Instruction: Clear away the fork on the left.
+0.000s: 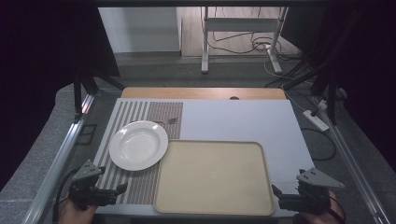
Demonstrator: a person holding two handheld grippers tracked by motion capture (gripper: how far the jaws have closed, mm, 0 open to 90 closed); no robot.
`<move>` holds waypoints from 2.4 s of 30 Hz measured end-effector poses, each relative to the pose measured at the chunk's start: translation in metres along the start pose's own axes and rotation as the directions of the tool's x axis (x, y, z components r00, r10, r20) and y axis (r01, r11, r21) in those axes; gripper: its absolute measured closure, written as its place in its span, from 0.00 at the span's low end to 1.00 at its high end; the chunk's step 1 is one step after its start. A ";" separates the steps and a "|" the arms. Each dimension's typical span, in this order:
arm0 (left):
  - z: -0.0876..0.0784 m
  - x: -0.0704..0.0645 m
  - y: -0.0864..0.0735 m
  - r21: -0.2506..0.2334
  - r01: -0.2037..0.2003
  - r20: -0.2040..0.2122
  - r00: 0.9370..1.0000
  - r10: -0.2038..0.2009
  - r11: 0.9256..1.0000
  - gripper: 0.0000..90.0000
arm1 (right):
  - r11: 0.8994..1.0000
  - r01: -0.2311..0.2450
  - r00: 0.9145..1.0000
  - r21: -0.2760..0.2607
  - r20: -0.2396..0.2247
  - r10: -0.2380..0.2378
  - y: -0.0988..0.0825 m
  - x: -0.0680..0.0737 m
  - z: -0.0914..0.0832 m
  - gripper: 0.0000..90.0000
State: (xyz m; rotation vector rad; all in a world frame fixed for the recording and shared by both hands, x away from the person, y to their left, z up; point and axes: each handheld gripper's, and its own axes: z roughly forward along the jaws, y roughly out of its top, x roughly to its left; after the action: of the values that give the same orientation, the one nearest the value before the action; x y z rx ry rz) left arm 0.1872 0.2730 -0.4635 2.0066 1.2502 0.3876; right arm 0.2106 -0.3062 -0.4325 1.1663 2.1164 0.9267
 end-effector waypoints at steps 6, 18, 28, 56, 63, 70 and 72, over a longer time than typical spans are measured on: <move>0.002 0.002 0.002 0.016 0.008 0.019 1.000 -0.008 1.000 0.00 | 1.000 0.004 1.000 0.003 -0.001 -0.004 0.000 0.000 0.000 0.00; 0.010 0.000 0.008 0.035 -0.035 0.013 0.999 0.035 0.999 0.00 | 1.000 0.014 1.000 0.008 0.000 -0.014 0.001 0.002 0.001 0.00; 0.014 0.003 0.012 0.048 -0.039 0.010 0.999 0.039 0.998 0.00 | 1.000 0.023 1.000 0.014 -0.002 -0.023 0.001 0.003 0.001 0.00; 0.054 0.018 0.050 0.073 -0.050 0.055 0.997 0.046 0.996 0.00 | 0.998 0.046 0.999 0.036 -0.002 -0.046 0.001 0.005 0.004 0.00; 0.067 0.023 0.062 0.088 -0.057 0.067 0.996 0.051 0.995 0.00 | 0.998 0.051 0.999 0.040 -0.003 -0.051 0.001 0.005 0.004 0.00; 0.078 0.029 0.072 0.086 -0.050 0.078 0.996 0.043 0.995 0.00 | 0.998 0.050 0.999 0.041 -0.002 -0.050 0.001 0.005 0.004 0.00; 0.081 0.031 0.075 0.086 -0.047 0.077 0.996 0.040 0.995 0.00 | 0.998 0.049 0.999 0.041 -0.003 -0.049 0.001 0.005 0.004 0.00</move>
State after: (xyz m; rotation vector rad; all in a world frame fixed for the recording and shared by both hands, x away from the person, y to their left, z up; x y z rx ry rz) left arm 0.2980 0.2458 -0.4697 2.1055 1.1966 0.2794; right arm 0.2118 -0.3002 -0.4349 1.1287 2.1647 0.8664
